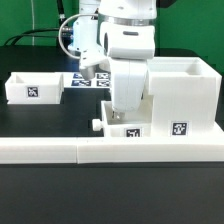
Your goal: Assemble drawer
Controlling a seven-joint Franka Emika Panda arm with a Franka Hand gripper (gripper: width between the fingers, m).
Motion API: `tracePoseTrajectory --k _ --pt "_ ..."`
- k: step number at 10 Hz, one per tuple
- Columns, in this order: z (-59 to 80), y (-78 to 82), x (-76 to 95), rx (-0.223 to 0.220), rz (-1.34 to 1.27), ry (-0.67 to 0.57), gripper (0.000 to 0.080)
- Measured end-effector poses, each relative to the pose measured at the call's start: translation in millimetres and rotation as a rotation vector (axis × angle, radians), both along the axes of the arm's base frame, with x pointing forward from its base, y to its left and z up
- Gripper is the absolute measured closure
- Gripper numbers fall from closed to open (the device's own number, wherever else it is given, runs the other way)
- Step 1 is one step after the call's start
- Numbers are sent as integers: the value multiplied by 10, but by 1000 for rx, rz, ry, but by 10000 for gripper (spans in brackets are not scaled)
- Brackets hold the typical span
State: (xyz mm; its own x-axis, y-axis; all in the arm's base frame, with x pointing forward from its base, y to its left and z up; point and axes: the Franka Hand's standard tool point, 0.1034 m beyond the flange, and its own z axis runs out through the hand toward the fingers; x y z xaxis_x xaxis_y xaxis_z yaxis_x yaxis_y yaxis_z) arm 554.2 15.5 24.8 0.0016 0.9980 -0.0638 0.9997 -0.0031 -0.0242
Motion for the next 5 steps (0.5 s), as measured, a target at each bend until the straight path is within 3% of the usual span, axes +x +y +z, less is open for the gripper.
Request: tracePoseTrajectory --k 1,2,3,5 --pt "63 3 19 -4 0 4 250" --pt "129 -13 31 -9 -2 9 250" --pt "196 -39 41 -14 -5 12 171" --pt "352 -142 76 -21 12 5 156"
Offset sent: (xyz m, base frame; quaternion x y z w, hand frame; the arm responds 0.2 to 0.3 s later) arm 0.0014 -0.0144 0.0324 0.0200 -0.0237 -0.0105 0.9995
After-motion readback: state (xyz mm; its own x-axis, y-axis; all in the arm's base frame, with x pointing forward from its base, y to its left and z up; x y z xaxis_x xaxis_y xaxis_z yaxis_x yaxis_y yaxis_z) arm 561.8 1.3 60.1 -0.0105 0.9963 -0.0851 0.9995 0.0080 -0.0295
